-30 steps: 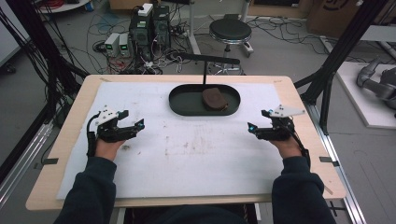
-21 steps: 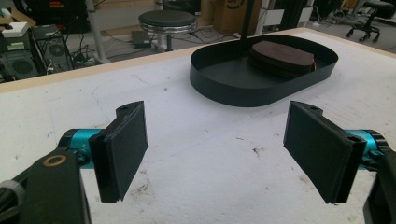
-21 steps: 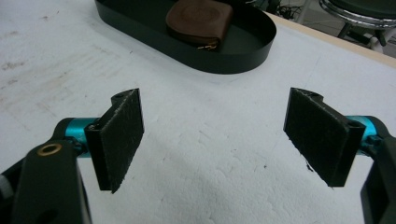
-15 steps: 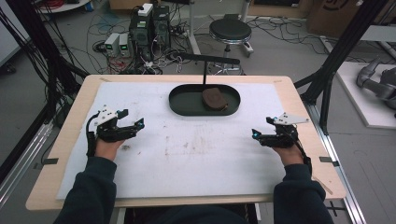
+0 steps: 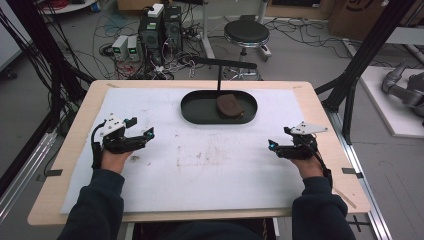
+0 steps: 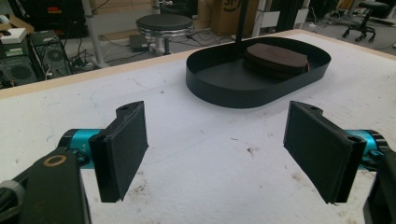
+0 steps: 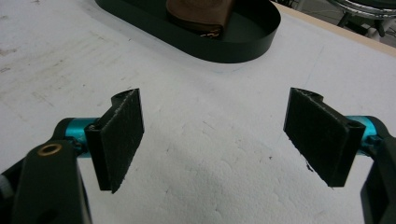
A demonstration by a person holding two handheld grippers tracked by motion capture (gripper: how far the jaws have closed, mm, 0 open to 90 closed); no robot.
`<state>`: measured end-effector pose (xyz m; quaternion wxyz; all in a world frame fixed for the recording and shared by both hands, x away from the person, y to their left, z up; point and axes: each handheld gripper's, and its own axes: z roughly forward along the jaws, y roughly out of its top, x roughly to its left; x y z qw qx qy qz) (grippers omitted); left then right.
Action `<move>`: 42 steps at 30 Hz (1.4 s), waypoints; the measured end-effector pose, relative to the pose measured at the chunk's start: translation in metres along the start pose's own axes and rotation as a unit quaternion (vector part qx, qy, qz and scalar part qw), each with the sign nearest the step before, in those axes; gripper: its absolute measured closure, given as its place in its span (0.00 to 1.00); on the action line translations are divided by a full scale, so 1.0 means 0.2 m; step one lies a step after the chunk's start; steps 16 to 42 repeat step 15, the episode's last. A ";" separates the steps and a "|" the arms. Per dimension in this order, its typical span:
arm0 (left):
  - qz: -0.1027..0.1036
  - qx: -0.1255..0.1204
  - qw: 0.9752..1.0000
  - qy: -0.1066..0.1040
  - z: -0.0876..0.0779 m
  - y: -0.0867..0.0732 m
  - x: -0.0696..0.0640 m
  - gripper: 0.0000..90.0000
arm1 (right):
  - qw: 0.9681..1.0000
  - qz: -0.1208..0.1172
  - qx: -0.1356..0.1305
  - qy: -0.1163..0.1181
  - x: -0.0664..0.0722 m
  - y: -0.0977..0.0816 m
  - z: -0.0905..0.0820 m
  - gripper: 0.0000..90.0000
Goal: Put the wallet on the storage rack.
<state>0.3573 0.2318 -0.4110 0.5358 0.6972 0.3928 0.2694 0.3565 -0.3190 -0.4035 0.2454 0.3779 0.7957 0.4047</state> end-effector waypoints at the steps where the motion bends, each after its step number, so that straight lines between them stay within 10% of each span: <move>1: 0.000 0.000 1.000 0.000 0.00 0.00 0.00 0.24 | 1.000 0.003 0.000 0.000 0.00 0.00 0.00 0.23; 42: -0.002 0.003 1.000 0.004 0.01 -0.01 0.01 0.24 | 1.000 0.009 -0.005 -0.003 -0.03 0.00 0.01 0.23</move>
